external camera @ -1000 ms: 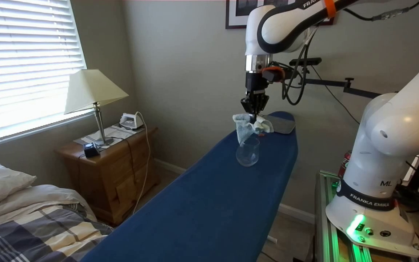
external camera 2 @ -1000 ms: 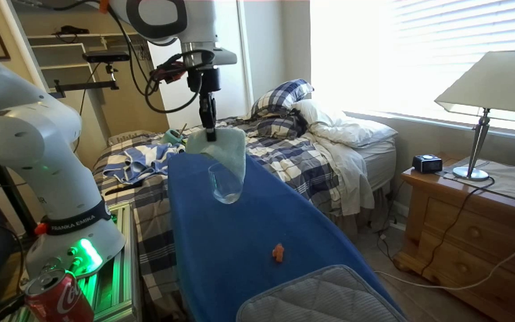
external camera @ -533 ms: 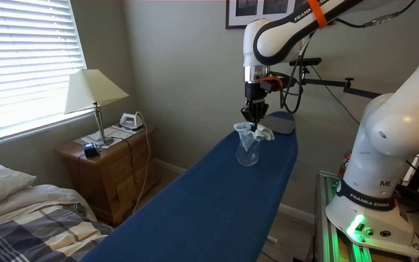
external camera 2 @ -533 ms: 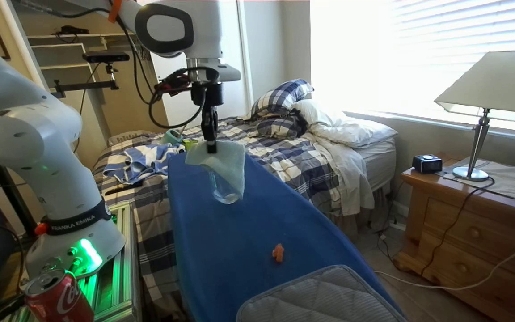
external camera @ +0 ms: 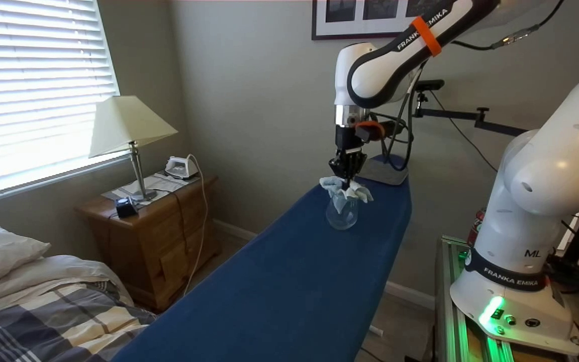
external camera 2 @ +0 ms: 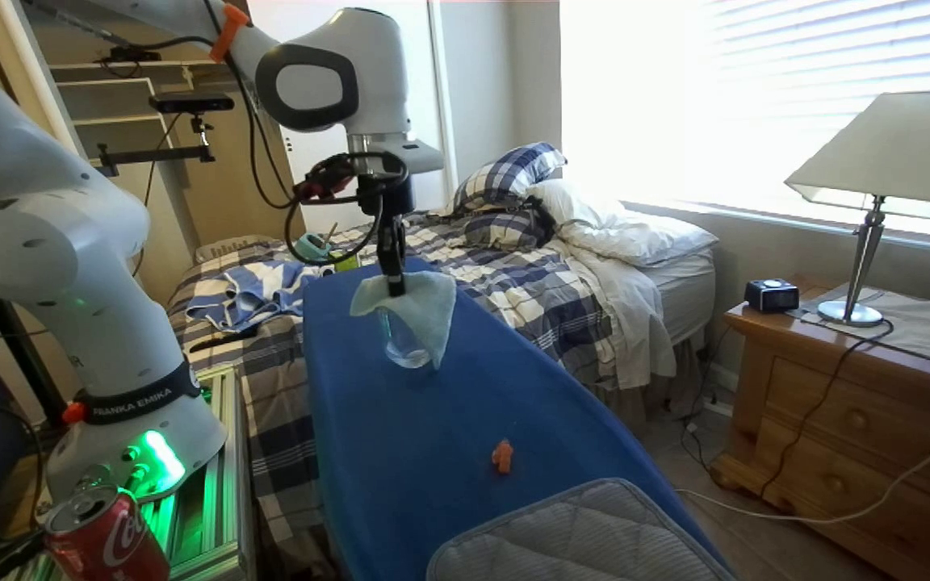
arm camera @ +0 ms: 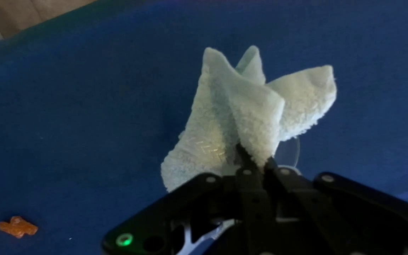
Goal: Put the small blue towel inside the glass cup
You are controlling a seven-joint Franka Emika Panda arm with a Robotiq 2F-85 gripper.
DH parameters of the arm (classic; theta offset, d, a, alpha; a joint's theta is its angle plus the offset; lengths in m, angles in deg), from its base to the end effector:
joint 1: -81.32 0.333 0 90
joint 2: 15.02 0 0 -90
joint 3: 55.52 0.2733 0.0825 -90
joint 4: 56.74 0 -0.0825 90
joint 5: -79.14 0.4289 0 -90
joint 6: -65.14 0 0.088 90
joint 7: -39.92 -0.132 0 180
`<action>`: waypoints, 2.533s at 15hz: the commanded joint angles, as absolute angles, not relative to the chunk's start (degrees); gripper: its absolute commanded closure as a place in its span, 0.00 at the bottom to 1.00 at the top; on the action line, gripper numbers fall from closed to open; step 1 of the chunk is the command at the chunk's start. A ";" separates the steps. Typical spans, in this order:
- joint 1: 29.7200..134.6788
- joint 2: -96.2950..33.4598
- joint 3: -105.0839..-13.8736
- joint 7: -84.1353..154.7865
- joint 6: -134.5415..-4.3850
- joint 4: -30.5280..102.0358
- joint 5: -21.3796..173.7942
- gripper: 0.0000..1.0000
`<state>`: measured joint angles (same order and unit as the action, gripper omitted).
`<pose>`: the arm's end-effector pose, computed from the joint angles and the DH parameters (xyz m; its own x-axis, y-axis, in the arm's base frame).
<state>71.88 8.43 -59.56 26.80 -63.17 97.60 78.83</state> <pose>0.4163 -0.0955 0.2620 0.8976 -0.4380 -0.0501 -0.4391 -0.8983 -0.0129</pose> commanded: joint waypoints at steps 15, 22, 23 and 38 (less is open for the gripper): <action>71.73 7.14 -58.87 26.49 -69.17 100.42 78.13 0.98; 71.75 8.64 -58.08 26.41 -68.98 100.46 78.12 0.98; 71.80 8.52 -58.17 26.49 -68.69 100.33 78.32 0.69; 73.02 10.07 -57.74 26.48 -67.73 99.00 79.48 0.00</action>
